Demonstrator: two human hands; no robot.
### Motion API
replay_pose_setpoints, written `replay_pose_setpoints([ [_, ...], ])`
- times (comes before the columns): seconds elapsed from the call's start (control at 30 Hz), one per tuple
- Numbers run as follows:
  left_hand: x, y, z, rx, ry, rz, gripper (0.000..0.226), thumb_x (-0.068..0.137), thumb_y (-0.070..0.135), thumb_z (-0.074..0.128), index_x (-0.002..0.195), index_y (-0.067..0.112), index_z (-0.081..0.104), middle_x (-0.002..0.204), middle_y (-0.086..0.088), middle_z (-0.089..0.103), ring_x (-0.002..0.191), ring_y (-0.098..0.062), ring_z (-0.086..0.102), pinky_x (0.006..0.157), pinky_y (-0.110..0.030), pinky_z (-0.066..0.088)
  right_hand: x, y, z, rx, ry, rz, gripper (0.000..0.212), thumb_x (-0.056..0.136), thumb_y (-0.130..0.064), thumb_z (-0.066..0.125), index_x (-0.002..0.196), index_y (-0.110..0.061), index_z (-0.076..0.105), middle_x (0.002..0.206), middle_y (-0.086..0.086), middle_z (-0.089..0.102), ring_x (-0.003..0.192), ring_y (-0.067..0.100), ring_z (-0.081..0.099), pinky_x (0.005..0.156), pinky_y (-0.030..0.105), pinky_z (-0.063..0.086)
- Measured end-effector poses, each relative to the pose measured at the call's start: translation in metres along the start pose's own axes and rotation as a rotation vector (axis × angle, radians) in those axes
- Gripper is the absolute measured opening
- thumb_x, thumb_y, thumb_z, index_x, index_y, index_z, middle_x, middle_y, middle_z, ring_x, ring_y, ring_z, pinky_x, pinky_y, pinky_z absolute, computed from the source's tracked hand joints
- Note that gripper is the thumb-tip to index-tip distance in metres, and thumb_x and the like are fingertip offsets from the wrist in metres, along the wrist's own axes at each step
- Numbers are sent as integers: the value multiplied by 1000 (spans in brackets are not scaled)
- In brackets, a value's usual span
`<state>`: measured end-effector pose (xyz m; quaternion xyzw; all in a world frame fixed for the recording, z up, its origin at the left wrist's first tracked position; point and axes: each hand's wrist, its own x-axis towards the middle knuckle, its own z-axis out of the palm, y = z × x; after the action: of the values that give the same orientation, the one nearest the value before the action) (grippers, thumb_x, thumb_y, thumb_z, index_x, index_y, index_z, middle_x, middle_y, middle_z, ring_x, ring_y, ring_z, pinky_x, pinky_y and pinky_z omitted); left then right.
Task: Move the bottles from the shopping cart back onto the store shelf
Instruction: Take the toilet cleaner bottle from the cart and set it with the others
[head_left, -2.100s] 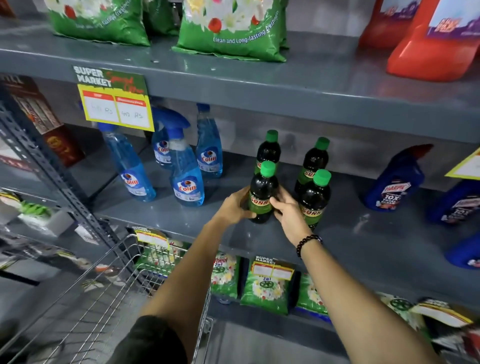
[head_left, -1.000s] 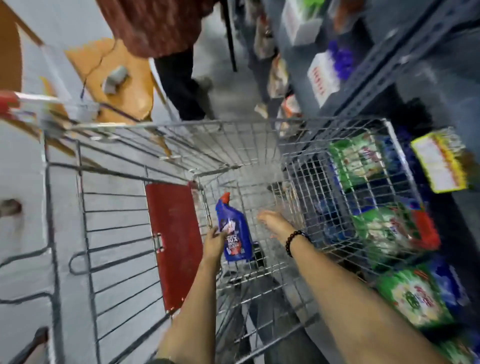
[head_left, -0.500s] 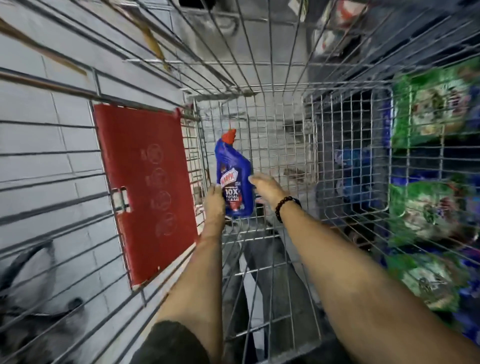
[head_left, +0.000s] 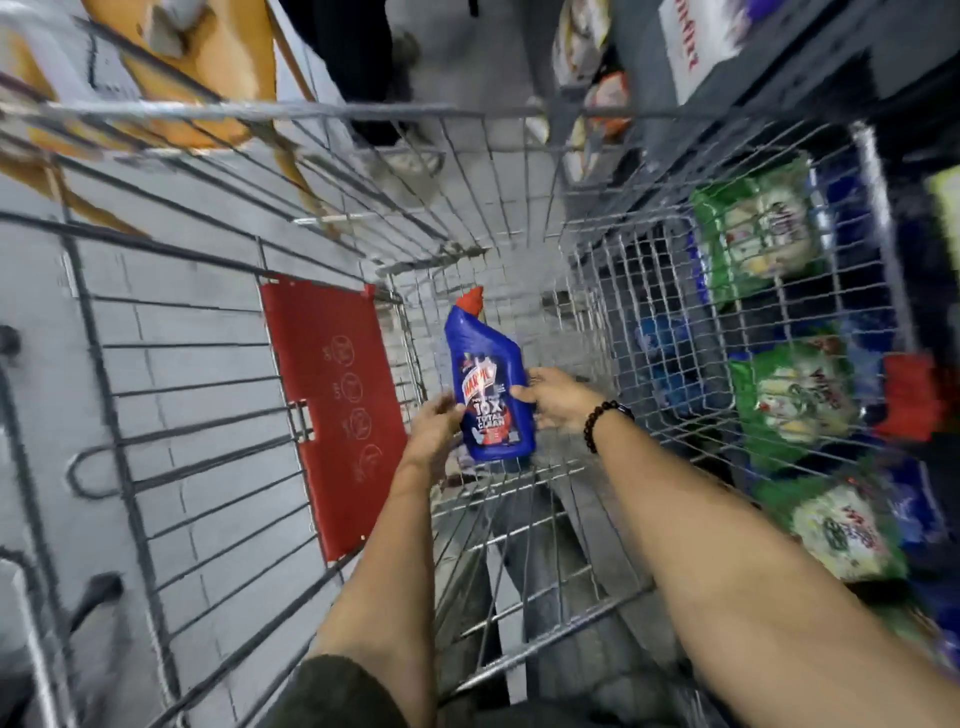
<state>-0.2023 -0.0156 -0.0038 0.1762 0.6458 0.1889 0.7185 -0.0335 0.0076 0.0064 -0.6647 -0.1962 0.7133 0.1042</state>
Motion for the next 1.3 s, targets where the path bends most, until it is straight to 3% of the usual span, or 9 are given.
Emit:
replay_pose_setpoints([
  [0.2,-65,70,23,102,-348,126,21,91,-1,45,86,19,45,87,-3,57,79,-16,56,78,-35,48,-114,-21,-28,201,92,-246,15,91,-11,55,103,-18,51,108,5,59,89,18,60,77,36,48],
  [0.3,-103,106,44,199,-519,249,20,89,-1,48,98,16,48,88,-1,65,77,-14,65,73,-32,56,-184,-26,-45,319,137,-403,23,89,-5,55,109,-15,49,110,3,59,100,25,57,85,43,47],
  [0.47,-185,166,105,374,-814,478,32,86,-6,47,103,20,57,83,10,76,72,-8,70,67,-28,60,-312,-27,-75,327,255,-706,34,88,0,52,118,-15,49,100,1,61,80,13,63,61,26,55],
  [0.57,-247,194,151,447,-1012,599,41,82,-8,50,116,14,55,88,7,77,70,-9,71,58,-25,59,-388,-18,-92,301,409,-873,33,88,1,53,116,-17,52,100,1,62,81,13,64,68,33,52],
  [0.67,-315,211,194,515,-1131,767,68,64,1,70,129,7,49,90,7,76,77,-10,70,68,-29,58,-464,-5,-103,293,531,-1030,26,85,-3,57,102,-22,58,97,-5,67,81,10,67,68,31,56],
  [0.8,-387,213,236,525,-1275,943,49,72,5,63,119,19,58,88,10,76,76,-8,70,65,-27,60,-552,19,-102,296,661,-1199,38,66,-22,72,102,-23,59,92,-12,72,84,6,69,64,27,60],
  [1.03,-453,186,282,560,-1486,1009,43,75,4,61,110,29,64,94,9,76,80,-9,71,61,-24,59,-629,75,-98,300,805,-1315,33,72,-10,65,102,-22,58,90,-11,73,79,7,70,56,22,57],
  [1.23,-459,131,326,702,-1604,892,46,70,2,63,111,25,62,91,10,76,79,-7,71,61,-22,59,-630,150,-107,394,952,-1226,48,75,-2,62,120,-9,50,103,-1,65,84,8,69,60,23,58],
  [1.3,-452,104,344,779,-1633,852,48,71,-1,64,113,23,62,91,9,76,80,-8,71,63,-23,59,-623,183,-109,435,994,-1181,44,76,1,62,116,-14,52,105,0,64,86,8,70,61,23,58],
])
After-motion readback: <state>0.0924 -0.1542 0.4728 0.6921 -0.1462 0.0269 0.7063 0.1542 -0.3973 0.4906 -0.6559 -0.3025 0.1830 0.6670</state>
